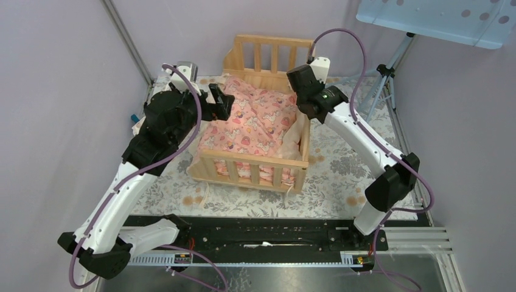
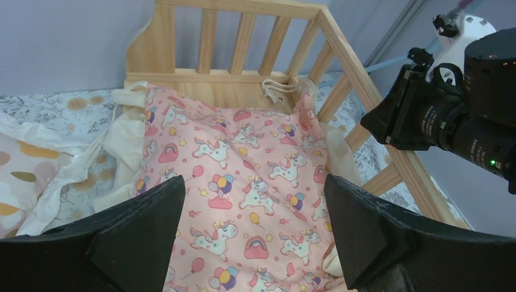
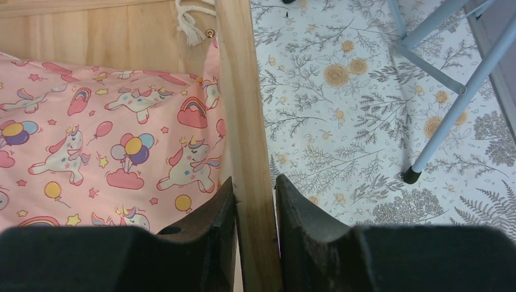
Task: Set up the pet bed
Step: Adjust the bed frame at the center of the board.
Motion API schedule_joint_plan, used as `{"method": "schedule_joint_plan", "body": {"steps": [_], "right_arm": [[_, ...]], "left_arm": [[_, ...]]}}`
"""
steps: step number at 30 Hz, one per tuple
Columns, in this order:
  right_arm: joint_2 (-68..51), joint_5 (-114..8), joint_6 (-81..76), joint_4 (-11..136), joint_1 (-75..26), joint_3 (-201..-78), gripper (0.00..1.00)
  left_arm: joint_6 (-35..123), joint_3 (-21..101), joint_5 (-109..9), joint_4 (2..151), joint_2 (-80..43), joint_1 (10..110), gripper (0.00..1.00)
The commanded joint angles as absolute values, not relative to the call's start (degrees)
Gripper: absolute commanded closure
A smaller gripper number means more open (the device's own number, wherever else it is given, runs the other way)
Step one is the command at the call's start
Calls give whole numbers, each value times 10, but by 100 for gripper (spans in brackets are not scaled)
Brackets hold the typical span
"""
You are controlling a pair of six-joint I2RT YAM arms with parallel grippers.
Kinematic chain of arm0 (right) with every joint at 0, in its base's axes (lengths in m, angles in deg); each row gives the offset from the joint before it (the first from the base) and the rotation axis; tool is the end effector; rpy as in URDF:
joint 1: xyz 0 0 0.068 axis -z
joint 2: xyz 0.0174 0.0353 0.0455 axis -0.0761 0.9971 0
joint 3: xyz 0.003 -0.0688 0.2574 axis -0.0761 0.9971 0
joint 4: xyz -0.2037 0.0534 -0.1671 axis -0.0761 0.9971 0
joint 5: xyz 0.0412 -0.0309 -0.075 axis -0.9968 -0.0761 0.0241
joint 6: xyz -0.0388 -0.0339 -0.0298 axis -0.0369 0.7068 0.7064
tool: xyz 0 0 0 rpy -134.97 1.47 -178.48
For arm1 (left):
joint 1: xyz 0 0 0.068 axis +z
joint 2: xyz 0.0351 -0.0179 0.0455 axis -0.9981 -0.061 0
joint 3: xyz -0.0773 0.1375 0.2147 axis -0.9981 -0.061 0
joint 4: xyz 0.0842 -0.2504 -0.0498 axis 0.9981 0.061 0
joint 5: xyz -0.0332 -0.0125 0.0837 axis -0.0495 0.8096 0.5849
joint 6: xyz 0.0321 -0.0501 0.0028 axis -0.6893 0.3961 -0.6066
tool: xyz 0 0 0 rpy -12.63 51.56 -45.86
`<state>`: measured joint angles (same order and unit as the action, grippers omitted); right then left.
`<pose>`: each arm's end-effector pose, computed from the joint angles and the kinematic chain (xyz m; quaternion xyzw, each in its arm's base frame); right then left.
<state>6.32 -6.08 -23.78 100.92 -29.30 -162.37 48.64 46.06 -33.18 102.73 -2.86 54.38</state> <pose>0.3340 0.1893 0.3777 0.1075 0.8475 -0.0378 0.5183 0.1945 -0.1146 0.4624 0.0554 0.7367 -0.2236 0.6357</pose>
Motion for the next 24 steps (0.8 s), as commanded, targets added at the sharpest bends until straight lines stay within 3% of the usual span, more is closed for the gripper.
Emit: {"method": "schedule_joint_plan", "body": {"steps": [1, 5, 9, 13, 18, 24], "right_arm": [[128, 115, -361, 902, -311, -1728, 100], [133, 40, -300, 887, -328, -1747, 78], [5, -96, -234, 752, -328, -1553, 47], [-143, -191, -172, 664, -327, -1409, 25], [-351, -194, -142, 665, -327, -1263, 18], [-526, -247, -248, 761, -327, -1078, 22]], "left_arm": [[491, 449, -333, 1027, -36, 547, 9], [495, 440, -346, 1025, -43, 547, 9], [490, 434, -350, 1019, -49, 547, 9], [488, 434, -354, 1013, -59, 547, 9], [491, 437, -357, 1009, -63, 547, 8], [493, 431, -356, 1011, -58, 547, 8]]}}
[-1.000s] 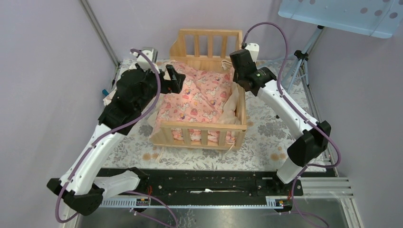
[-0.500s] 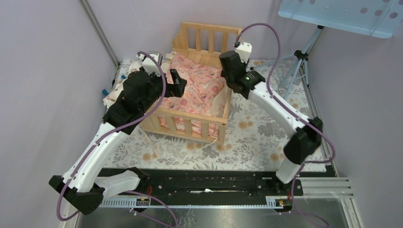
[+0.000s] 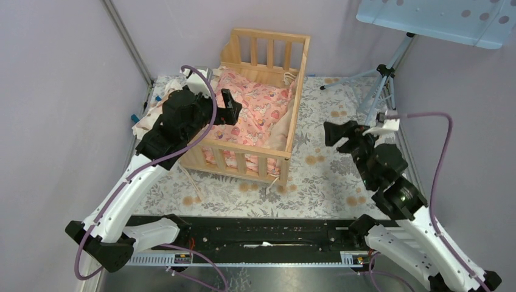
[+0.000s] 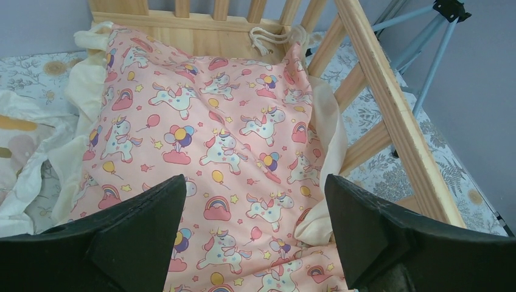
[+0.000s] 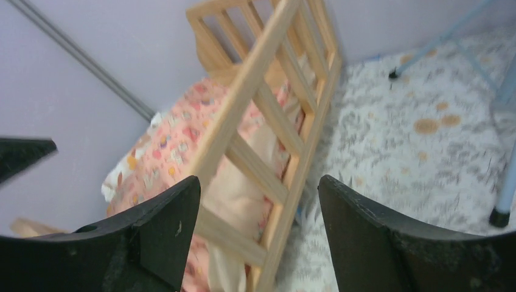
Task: Set up the pet bed
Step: Adjust the bed frame at the center of the board.
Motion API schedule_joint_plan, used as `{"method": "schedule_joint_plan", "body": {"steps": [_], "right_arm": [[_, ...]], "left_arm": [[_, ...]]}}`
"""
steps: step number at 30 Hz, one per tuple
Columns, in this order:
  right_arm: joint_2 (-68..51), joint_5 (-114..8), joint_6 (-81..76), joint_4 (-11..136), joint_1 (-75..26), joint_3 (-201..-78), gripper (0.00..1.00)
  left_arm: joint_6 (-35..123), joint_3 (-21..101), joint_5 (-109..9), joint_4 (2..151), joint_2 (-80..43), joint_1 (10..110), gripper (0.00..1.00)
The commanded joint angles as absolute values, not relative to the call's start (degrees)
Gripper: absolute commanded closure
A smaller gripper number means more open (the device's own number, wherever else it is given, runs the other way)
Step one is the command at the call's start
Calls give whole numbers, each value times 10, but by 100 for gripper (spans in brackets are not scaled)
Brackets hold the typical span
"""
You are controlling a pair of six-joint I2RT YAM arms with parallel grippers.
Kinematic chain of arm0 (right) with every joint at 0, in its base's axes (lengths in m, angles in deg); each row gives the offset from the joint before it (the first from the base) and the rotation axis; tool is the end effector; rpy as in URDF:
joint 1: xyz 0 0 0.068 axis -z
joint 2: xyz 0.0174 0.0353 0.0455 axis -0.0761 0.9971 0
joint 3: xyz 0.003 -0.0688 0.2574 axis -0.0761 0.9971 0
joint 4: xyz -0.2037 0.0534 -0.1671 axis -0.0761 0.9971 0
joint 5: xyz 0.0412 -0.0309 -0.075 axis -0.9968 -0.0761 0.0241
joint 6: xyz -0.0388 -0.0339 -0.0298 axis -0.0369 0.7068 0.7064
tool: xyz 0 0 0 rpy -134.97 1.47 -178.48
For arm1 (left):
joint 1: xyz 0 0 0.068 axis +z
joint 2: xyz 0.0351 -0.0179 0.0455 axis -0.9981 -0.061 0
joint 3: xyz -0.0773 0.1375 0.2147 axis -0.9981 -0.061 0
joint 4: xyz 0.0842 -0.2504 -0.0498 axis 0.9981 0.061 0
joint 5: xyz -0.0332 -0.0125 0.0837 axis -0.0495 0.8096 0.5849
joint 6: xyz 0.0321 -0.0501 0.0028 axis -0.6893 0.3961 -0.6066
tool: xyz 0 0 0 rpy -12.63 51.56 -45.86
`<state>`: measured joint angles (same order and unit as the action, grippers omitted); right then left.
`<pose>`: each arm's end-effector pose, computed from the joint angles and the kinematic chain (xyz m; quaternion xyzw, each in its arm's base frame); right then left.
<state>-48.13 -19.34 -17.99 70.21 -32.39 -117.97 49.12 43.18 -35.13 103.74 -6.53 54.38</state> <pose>0.1502 0.0884 0.4069 0.0771 0.6772 0.2198 0.6979 0.2162 -0.1299 0.4290 0.0724 0.7781 -0.2153 0.5856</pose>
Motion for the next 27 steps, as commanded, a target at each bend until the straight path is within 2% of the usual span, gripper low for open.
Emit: {"method": "schedule_joint_plan", "body": {"steps": [1, 6, 15, 27], "right_arm": [[-544, -259, -285, 767, -327, -1050, 24], [-591, -334, -417, 716, -327, -912, 36], [-601, -440, -626, 506, -327, -745, 47], [-580, -486, -681, 404, -327, -700, 55]], "left_arm": [[493, 430, -357, 1012, -57, 547, 8], [503, 423, -359, 1011, -54, 547, 9], [511, 412, -369, 1010, -54, 547, 11], [518, 401, -383, 1001, -64, 547, 13]]}}
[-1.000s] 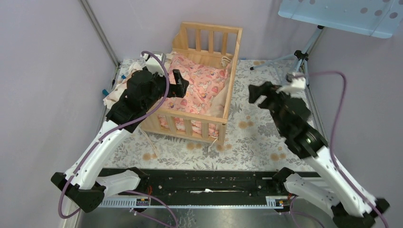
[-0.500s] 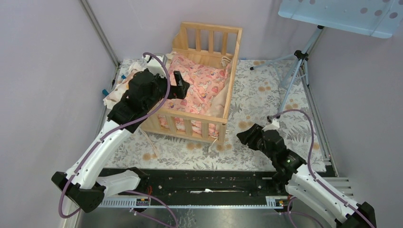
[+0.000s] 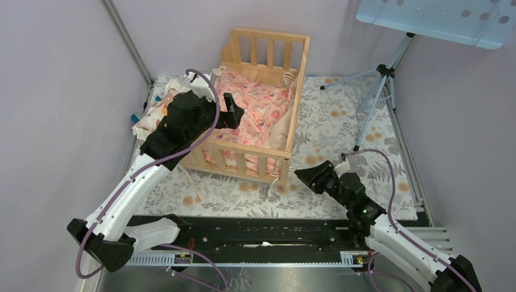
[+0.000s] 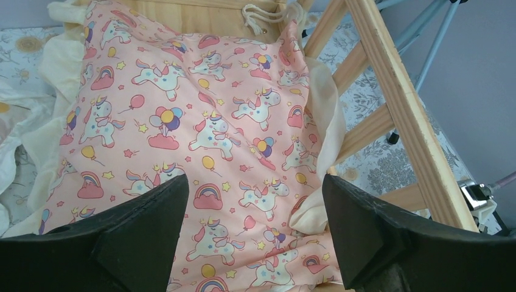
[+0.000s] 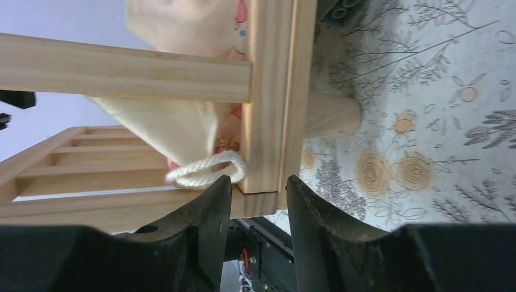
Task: Set up the pet bed
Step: Adjust the bed frame at the center of the board, then cross the ropes on the bed frame.
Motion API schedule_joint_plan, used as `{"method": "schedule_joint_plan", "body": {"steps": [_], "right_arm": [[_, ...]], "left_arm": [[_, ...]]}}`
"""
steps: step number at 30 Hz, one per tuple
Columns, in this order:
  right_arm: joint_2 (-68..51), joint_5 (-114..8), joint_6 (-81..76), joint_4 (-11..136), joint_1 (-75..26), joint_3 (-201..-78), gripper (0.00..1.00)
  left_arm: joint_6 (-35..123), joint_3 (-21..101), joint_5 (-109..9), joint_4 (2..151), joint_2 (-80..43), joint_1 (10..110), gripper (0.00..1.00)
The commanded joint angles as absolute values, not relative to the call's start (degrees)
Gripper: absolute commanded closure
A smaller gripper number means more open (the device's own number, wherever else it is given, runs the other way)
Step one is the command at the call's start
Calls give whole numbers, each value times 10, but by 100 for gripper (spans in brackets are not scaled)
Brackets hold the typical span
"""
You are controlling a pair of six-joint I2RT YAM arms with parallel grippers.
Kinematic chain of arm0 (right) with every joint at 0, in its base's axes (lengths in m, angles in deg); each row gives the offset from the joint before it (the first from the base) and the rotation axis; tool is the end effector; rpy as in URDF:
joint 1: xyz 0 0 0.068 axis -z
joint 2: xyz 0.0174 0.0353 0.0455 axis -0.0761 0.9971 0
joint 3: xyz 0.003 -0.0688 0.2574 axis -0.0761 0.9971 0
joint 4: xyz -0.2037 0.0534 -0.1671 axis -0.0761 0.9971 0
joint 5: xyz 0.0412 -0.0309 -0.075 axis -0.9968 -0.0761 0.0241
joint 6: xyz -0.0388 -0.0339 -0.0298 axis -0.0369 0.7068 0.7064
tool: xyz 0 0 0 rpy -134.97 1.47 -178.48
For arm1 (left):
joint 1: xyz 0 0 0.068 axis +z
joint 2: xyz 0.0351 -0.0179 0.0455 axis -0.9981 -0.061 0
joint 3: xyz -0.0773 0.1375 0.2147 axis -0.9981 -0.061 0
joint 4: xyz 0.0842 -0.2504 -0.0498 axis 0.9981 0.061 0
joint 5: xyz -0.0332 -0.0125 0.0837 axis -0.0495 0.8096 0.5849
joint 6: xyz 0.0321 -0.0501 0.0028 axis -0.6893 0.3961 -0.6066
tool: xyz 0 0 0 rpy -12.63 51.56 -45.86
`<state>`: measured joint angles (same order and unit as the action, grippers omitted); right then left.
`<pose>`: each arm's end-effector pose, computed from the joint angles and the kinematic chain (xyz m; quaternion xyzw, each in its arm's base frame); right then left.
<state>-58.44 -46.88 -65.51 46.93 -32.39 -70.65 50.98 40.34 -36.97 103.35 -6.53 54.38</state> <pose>0.1361 0.1032 0.1783 0.2049 0.7335 0.5258 0.3788 0.2190 -0.1333 0.4124 0.0721 0.7916 -0.2287 0.5621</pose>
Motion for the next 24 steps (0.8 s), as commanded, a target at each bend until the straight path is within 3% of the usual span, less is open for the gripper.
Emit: {"method": "schedule_joint_plan", "body": {"steps": [1, 24], "right_arm": [[-577, -486, -684, 402, -327, -701, 55], [-491, -507, -695, 324, -327, -703, 62]], "left_arm": [[518, 400, -384, 1001, -65, 547, 13], [516, 386, -384, 996, -61, 547, 14]]}}
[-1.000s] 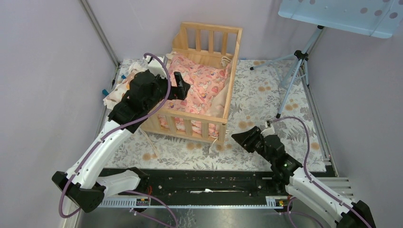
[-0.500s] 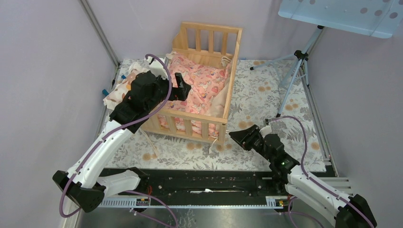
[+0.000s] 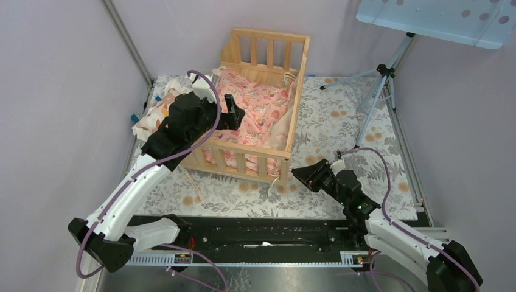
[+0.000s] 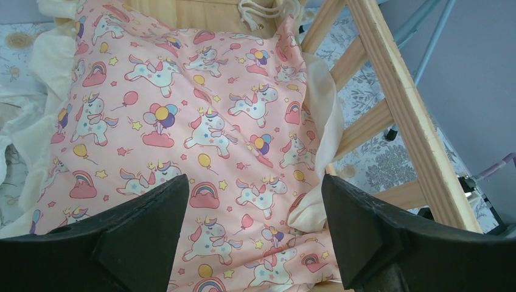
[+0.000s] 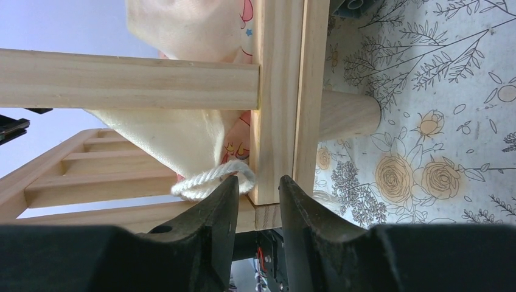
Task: Set up the pet bed
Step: Cross the ropes on the bed frame.
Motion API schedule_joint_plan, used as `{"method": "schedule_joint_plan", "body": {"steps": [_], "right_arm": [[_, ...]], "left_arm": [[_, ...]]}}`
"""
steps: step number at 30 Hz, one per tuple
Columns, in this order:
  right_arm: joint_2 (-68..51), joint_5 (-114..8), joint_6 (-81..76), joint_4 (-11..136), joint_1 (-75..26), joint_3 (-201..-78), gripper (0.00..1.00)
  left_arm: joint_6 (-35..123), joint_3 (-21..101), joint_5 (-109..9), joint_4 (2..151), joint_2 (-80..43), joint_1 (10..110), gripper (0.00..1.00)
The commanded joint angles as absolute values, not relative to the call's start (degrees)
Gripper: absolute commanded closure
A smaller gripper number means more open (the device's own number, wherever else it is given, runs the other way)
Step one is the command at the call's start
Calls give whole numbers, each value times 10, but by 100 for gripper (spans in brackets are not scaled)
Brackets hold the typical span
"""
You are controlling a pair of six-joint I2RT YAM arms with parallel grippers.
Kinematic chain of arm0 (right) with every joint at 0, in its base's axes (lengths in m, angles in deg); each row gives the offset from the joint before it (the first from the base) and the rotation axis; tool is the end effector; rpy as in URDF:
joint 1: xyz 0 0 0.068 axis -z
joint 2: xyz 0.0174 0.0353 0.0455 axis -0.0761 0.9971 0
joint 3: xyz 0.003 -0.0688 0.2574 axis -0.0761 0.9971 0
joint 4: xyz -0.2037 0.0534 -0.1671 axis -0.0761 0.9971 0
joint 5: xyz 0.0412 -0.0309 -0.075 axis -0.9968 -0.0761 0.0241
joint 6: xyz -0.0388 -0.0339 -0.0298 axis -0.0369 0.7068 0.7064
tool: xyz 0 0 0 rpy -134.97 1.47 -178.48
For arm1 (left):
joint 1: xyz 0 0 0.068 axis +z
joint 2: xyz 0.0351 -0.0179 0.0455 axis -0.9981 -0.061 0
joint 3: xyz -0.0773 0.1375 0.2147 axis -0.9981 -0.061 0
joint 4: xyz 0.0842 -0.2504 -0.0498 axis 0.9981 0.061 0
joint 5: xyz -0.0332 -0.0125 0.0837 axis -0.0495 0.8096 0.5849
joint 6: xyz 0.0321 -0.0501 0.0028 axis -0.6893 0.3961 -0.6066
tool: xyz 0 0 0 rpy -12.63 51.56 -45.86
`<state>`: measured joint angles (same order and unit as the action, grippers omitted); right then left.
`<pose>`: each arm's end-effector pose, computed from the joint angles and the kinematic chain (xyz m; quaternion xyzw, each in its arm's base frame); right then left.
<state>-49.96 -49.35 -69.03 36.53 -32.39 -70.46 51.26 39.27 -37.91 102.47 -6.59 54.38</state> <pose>0.1447 0.1119 0.1750 0.2104 0.7216 0.5555 0.3557 0.2204 -0.1350 0.4073 0.0753 0.7927 -0.2352 0.5574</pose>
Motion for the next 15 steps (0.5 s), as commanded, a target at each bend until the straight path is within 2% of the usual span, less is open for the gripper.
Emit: {"method": "schedule_joint_plan", "body": {"steps": [1, 10, 15], "right_arm": [[-487, -508, -696, 319, -327, -702, 63], [-449, -522, -700, 284, -327, -708, 67], [-448, -522, -699, 284, -327, -708, 79]], "left_arm": [[516, 386, -384, 997, -61, 547, 14], [515, 381, -387, 995, -60, 547, 14], [515, 380, -387, 993, -60, 547, 14]]}}
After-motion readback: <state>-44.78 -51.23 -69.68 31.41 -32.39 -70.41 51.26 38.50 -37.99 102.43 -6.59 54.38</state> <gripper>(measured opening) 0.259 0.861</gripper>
